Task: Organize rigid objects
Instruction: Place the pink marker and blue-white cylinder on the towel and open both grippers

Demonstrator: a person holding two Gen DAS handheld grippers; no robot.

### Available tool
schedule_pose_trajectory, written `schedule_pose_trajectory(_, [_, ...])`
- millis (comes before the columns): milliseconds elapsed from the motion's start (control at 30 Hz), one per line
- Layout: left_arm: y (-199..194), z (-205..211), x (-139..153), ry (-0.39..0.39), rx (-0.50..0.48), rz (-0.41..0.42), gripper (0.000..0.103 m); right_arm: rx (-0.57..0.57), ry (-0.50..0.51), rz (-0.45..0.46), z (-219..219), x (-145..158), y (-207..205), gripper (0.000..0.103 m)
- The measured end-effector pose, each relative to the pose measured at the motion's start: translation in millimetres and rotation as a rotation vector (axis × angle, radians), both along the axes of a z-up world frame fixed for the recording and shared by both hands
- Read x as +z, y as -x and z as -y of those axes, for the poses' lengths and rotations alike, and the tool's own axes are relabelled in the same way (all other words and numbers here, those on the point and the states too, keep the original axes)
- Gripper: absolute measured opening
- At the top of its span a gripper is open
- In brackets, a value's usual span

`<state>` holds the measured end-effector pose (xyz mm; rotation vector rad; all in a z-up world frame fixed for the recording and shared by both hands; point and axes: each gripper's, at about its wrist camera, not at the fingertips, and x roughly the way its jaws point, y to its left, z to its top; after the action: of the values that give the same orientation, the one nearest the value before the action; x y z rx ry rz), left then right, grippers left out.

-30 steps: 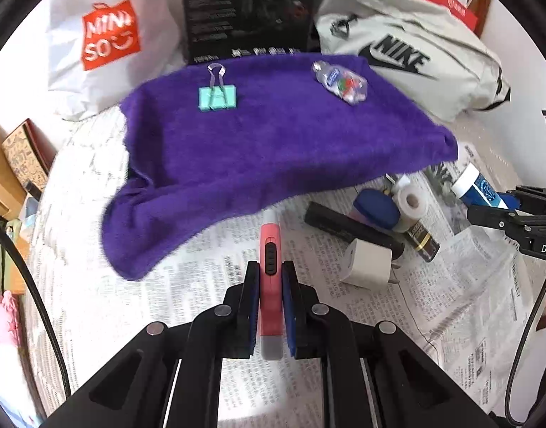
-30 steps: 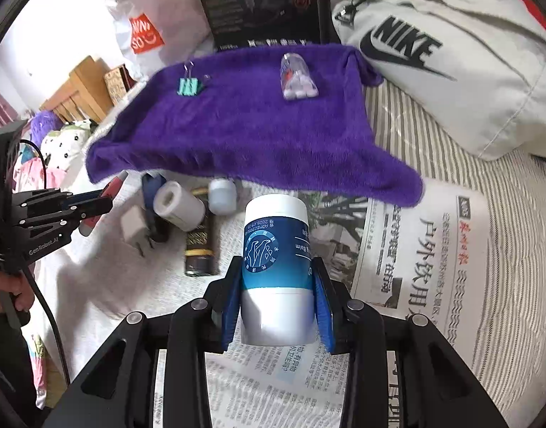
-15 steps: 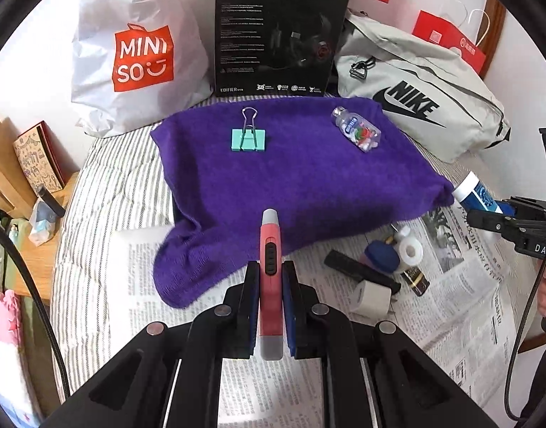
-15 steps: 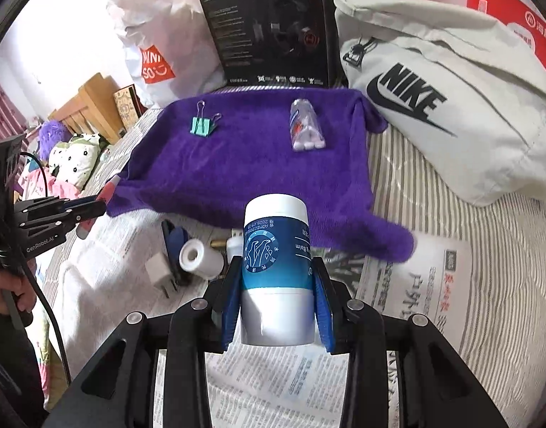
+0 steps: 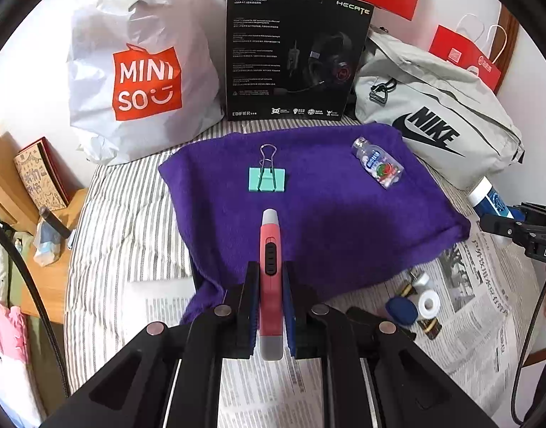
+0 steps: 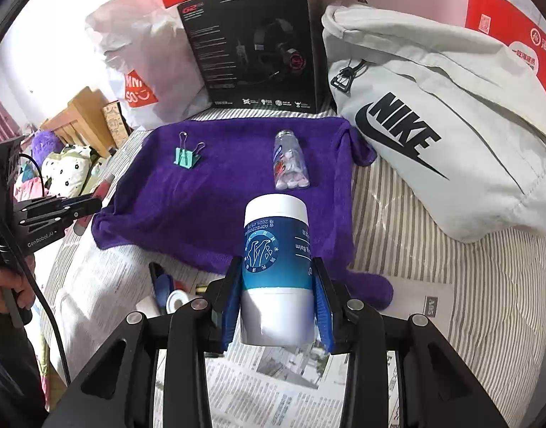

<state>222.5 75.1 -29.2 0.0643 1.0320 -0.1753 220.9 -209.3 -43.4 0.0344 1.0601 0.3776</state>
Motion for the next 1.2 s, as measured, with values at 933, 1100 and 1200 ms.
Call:
schedule_pose_trajectory(933, [-85.0,-8.5,-55.1,-0.002,0.040,-0.101,0.012,-0.028,0.104,-0.105,-28.5,-69.0,-75.8,0.037])
schedule_pose_trajectory(1100, [-94.5,-14.3,-65.7,0.000,0.061,-0.116,0.012,-0.022,0.112,-0.121,-32.7,-79.0,-81.8,0.037])
schedule_pose_trajectory(1200, [-98.9,-13.5,-70.8,-0.009,0.057,-0.122,0.012,-0.014,0.116,-0.118,-35.9,-83.2,-84.1,0.037])
